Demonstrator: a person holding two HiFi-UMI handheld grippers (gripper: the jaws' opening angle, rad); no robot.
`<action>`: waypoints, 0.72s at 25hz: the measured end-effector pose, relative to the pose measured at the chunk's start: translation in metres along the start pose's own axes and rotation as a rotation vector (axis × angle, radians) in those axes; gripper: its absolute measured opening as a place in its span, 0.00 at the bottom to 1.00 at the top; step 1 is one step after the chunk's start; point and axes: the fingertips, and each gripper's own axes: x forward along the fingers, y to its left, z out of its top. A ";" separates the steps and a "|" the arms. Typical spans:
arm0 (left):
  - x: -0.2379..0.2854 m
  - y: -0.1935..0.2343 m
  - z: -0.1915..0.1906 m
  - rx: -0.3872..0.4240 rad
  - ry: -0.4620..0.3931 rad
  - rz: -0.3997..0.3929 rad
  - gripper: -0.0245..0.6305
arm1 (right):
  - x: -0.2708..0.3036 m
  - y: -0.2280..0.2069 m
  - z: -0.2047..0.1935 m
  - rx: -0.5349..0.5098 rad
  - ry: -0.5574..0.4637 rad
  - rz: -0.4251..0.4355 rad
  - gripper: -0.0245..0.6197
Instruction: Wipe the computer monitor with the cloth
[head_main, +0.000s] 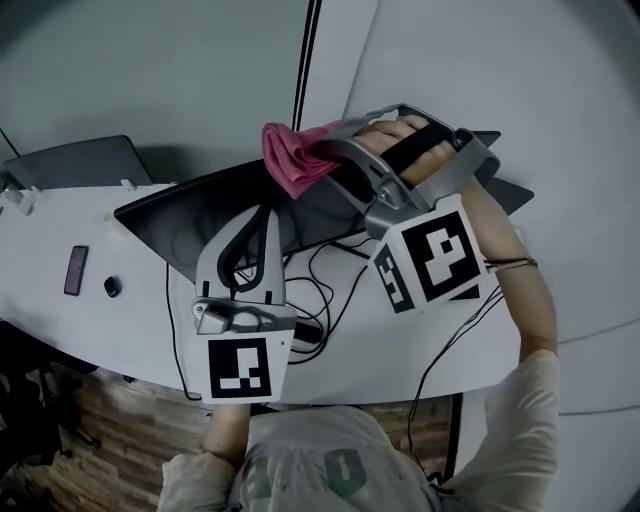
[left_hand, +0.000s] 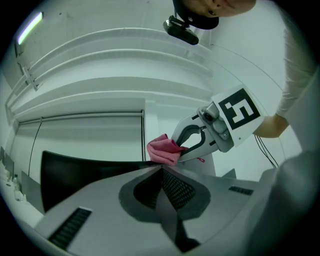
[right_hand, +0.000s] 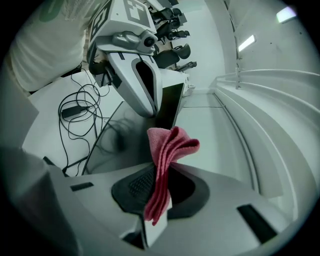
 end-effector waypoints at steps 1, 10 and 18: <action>0.003 -0.006 -0.001 -0.004 -0.005 -0.004 0.06 | -0.001 0.002 -0.006 0.001 0.007 0.005 0.12; 0.091 -0.135 -0.011 0.025 -0.022 -0.055 0.06 | -0.035 0.052 -0.158 0.058 0.074 0.024 0.12; 0.151 -0.228 -0.016 0.065 -0.048 -0.163 0.06 | -0.062 0.088 -0.256 0.105 0.166 0.031 0.12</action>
